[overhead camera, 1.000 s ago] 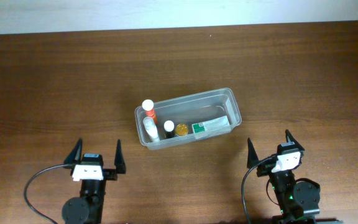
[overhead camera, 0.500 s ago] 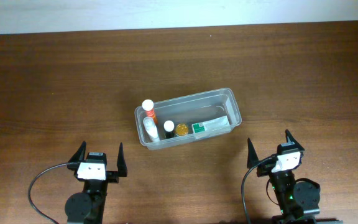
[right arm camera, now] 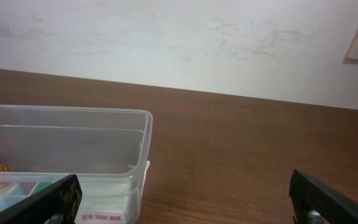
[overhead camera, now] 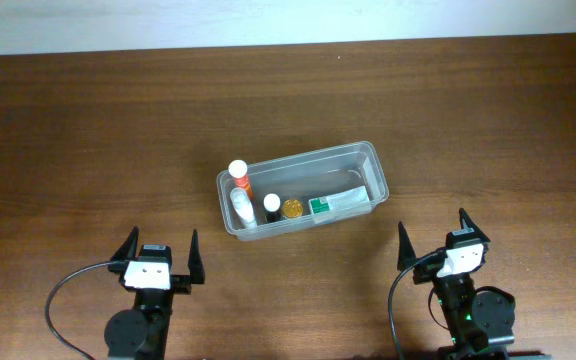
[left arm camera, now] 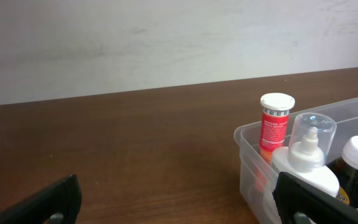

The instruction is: Pack container

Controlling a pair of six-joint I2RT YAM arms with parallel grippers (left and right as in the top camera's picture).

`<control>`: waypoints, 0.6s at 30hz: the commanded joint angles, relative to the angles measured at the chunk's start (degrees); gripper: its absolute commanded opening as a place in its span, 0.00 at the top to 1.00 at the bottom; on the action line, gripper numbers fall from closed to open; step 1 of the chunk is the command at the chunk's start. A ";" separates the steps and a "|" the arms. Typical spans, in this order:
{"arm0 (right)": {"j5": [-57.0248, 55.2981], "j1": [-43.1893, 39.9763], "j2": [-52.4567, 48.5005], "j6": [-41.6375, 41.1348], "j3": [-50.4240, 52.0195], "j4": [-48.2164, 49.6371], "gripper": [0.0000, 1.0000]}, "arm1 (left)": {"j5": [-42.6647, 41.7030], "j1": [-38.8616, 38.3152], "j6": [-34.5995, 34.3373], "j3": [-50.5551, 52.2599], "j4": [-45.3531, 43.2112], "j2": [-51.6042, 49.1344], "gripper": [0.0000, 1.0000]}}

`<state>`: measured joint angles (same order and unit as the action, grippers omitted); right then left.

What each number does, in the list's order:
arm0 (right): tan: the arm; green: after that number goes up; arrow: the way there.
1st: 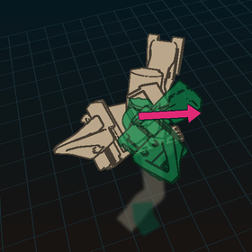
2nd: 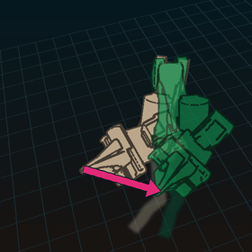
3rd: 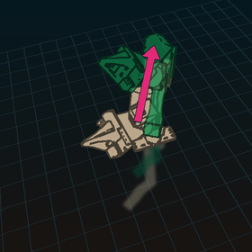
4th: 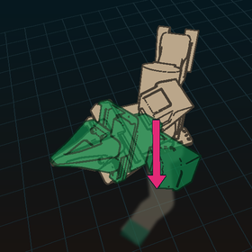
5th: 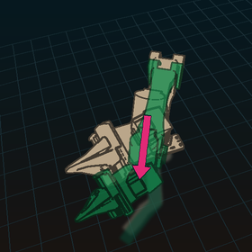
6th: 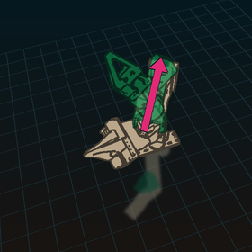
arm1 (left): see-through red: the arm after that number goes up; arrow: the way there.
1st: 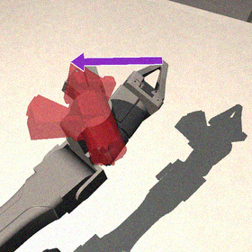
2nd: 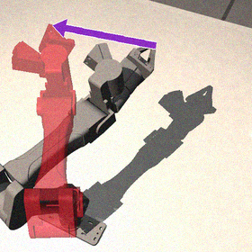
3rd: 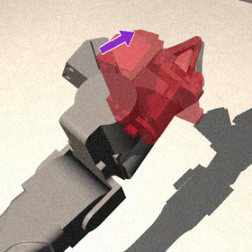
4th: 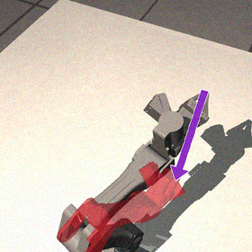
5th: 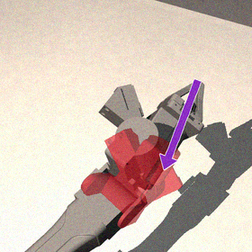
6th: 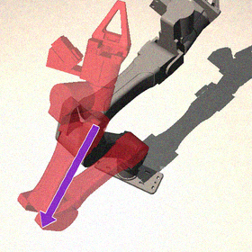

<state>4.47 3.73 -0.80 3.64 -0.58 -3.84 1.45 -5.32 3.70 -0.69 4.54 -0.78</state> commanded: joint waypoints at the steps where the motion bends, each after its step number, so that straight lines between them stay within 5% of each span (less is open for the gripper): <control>1: -0.46 -0.48 0.55 0.22 0.26 -0.33 0.02 | -0.24 0.24 1.14 0.15 0.22 0.48 0.01; 18: -0.46 -0.48 0.55 0.22 0.26 -0.33 0.02 | -0.24 0.24 1.14 0.15 0.22 0.48 0.01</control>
<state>4.47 3.73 -0.80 3.64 -0.58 -3.84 1.45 -5.32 3.70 -0.69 4.54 -0.78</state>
